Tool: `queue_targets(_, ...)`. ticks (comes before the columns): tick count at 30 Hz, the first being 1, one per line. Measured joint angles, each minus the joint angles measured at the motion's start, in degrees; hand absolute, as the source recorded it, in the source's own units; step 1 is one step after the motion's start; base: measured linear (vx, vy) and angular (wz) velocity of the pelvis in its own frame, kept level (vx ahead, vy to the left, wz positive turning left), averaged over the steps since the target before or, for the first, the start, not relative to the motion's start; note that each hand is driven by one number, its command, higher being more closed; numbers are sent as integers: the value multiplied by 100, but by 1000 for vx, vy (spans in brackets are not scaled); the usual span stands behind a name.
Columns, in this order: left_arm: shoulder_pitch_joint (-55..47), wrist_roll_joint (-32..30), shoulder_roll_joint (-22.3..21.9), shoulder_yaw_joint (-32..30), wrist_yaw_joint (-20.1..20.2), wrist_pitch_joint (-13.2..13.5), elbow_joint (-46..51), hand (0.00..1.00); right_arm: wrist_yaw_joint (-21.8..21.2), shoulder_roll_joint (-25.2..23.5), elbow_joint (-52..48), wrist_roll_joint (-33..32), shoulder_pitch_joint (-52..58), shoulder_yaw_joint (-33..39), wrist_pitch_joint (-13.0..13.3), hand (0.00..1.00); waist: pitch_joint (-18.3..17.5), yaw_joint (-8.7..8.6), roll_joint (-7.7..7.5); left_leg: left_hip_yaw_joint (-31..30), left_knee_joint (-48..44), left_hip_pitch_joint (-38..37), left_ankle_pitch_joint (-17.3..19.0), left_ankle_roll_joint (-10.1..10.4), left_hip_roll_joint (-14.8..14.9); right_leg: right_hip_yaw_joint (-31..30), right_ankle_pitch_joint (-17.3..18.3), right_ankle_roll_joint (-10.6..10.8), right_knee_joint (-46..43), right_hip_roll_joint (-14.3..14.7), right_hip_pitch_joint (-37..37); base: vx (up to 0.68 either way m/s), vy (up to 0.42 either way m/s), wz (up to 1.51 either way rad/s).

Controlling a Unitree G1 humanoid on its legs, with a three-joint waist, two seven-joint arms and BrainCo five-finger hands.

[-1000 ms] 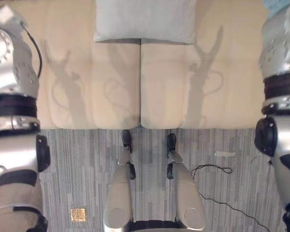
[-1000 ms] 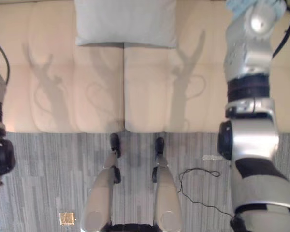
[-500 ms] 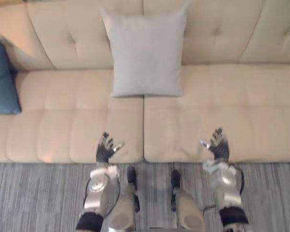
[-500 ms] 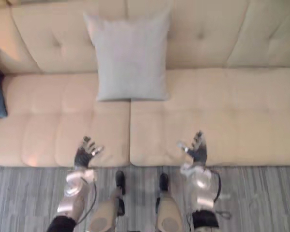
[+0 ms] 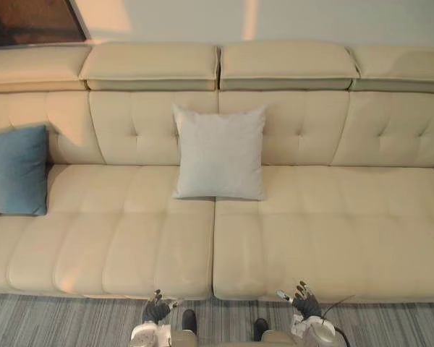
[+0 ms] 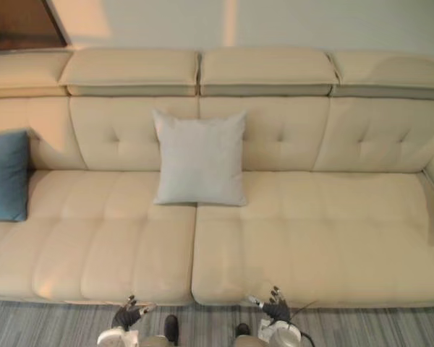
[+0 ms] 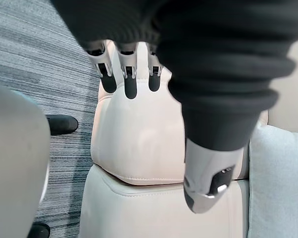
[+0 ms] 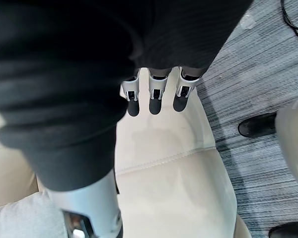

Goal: Pick up cushions and gather them together orderly.

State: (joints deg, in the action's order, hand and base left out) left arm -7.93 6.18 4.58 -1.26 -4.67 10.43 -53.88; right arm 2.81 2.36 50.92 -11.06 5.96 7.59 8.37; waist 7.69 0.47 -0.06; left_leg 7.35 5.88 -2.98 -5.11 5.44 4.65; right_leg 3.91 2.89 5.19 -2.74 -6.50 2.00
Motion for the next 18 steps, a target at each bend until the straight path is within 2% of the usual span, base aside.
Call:
queue_targets(2, 14, -50, -2, -2, 0, 3, -19, 0, -1, -2, 26, 89, -39, -4, -6, 0, 3, 9, -14, 83, 0, -35, 5, -7, -7, -119, 10, 14, -54, 0, -36, -45, 17, -24)
queue_targets(5, 96, -114, 7, -2, -9, 9, -18, 0, 15, -7, -3, 216, -315, -144, -8, 0, 51, 94, -82, 434, -45, 65, 33, -39, -16, -437, 10, 38, -460, -8, -486, -89, 29, -51)
queue_targets(7, 288, -158, 61, -3, -16, 5, -22, 0, 41, -43, -30, 217, -382, -226, -8, 0, 142, 83, -217, 493, -458, 378, 147, -146, -50, -449, -44, 113, -727, -83, -737, -124, 16, -21)
queue_targets(8, 441, -164, 24, -7, -20, 1, 12, 0, 60, -42, -48, 215, -417, -293, -11, 0, 158, 114, -251, 544, -741, 593, 257, -256, -15, -440, -204, 292, -745, -91, -877, -150, 19, -16)
queue_targets(9, 477, -170, -95, -72, -15, 9, 86, 0, 70, -20, -106, 215, -522, -346, -26, 0, 175, 188, -164, 614, -906, 831, 302, -373, 175, -241, 75, 197, -1499, -92, -1081, -152, 18, -12)
queue_targets(10, 499, -168, -109, -98, -19, 7, 107, 0, 68, -44, -127, 214, -510, -358, -35, 0, 176, 187, -174, 596, -950, 875, 300, -376, 173, -114, 410, 85, -2247, -146, -1245, -126, -7, 12)
queue_targets(11, 499, -163, -117, -118, -19, 6, 175, 0, 67, -102, -174, 214, -449, -373, -44, 0, 181, 185, -200, 478, -1072, 903, 302, -388, 149, 37, 837, 200, -3432, -246, -1261, -101, -63, 43)
queue_targets(12, 469, -162, -93, -133, -19, -1, 242, 0, 62, -184, -177, 213, -412, -388, -46, 0, 110, 199, -329, 377, -1264, 1089, 291, -396, 87, 45, 1061, 337, -4109, -316, -1058, -106, -95, 48)
queue_targets(14, 449, -170, -38, -172, -22, 0, 332, 0, 62, -249, -216, 213, -380, -456, -42, 0, 4, 293, -522, 298, -1685, 1518, 232, -354, -6, -79, 1252, 556, -4471, -421, -740, -167, -186, 35)
queue_targets(15, 451, -170, -35, -180, -39, -6, 375, 0, 56, -237, -220, 214, -435, -495, -41, 0, -11, 337, -572, 284, -1873, 1725, 213, -325, -22, -158, 1370, 588, -4292, -423, -576, -326, -250, 22)
queue_targets(16, 489, -217, -145, -205, -82, -15, 411, 0, 75, -114, -229, 214, -733, -510, -45, 0, 108, 427, -378, 271, -2049, 2024, 33, -295, 164, -41, 1885, 342, -3490, -168, -343, -304, -165, 3)
queue_targets(18, 449, -231, -278, -191, -128, -7, 490, 0, 124, -19, -251, 206, -758, -558, -34, 0, 101, 522, -193, 298, -1901, 2124, -181, -223, 338, 163, 2066, 82, -3081, -3, -301, -333, -156, -17)
